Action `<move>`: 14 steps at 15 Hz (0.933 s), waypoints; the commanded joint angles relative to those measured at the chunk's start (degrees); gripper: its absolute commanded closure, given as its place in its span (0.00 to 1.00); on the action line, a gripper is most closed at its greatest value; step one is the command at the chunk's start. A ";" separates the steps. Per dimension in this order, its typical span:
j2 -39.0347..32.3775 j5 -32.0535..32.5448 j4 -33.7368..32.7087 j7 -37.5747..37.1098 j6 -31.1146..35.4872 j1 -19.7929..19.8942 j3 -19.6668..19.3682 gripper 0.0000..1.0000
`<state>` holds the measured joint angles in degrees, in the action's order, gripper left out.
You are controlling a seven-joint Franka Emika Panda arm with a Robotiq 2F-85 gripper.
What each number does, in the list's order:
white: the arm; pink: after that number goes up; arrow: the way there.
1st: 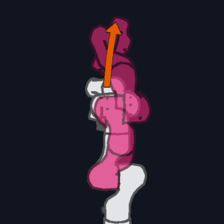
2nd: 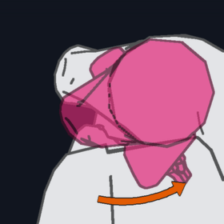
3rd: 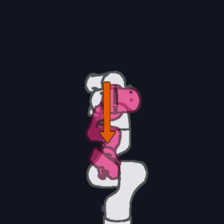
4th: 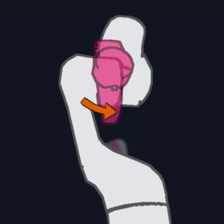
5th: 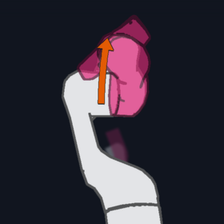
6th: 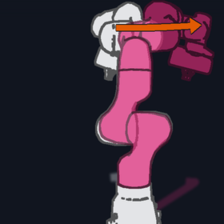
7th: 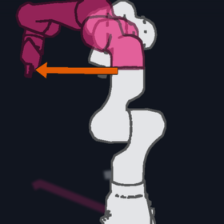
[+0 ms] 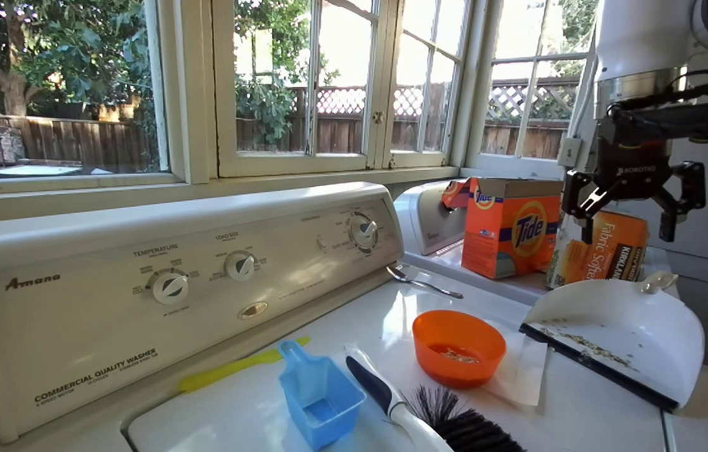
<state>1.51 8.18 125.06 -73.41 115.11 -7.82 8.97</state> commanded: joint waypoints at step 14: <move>-6.07 4.80 -0.24 -9.60 11.03 1.20 -2.33 0.00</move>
<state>-1.33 11.16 126.66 -82.30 124.90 -6.78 7.39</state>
